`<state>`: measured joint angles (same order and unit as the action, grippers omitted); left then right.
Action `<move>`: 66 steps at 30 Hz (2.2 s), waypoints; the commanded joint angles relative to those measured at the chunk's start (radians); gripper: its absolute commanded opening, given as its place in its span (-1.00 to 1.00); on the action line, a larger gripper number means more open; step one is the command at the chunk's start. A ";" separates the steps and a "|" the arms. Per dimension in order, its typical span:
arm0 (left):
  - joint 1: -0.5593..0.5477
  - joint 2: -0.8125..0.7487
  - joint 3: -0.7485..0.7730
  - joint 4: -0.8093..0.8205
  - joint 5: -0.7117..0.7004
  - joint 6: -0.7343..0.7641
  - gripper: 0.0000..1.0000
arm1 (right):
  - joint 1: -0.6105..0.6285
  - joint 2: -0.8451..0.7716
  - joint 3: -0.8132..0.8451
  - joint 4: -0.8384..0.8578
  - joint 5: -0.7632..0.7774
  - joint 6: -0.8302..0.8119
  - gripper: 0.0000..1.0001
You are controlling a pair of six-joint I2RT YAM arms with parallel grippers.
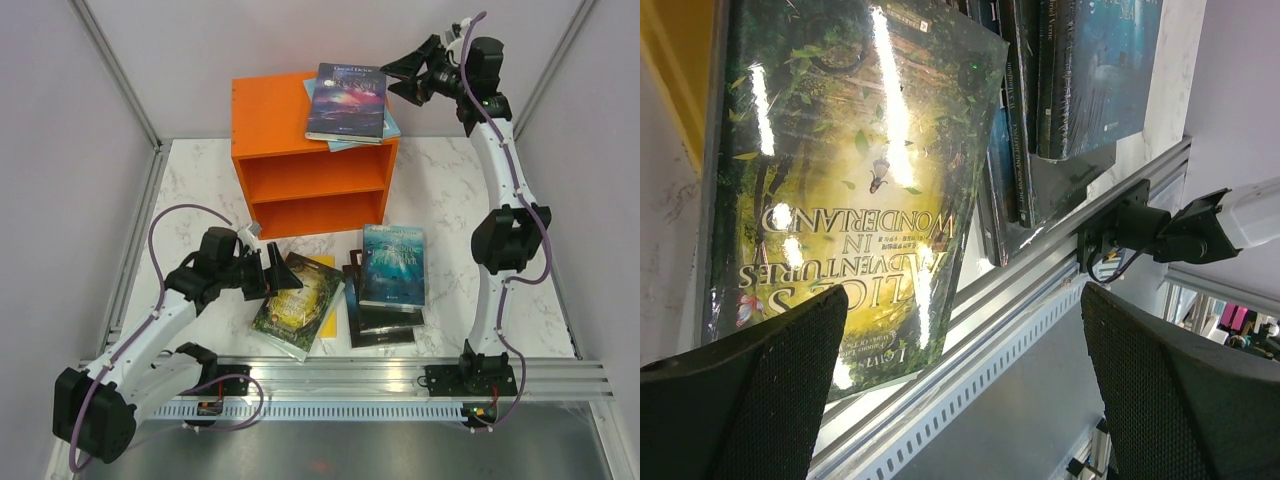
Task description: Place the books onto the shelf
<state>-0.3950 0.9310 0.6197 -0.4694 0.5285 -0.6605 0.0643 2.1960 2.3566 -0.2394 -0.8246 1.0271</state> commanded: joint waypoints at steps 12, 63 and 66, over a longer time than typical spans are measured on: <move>-0.002 0.035 0.054 0.011 0.005 0.010 1.00 | -0.190 -0.206 -0.285 -0.127 0.051 -0.187 0.64; -0.028 -0.092 -0.026 -0.025 0.007 -0.045 1.00 | -0.130 -0.493 -1.791 0.920 0.008 0.067 0.75; -0.028 -0.098 -0.025 -0.031 0.008 -0.047 0.99 | -0.124 -0.483 -1.794 0.919 0.010 0.059 0.71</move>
<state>-0.4187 0.8516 0.5983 -0.4969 0.5320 -0.6800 -0.0723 1.7027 0.5419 0.6182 -0.7986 1.0851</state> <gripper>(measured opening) 0.994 0.865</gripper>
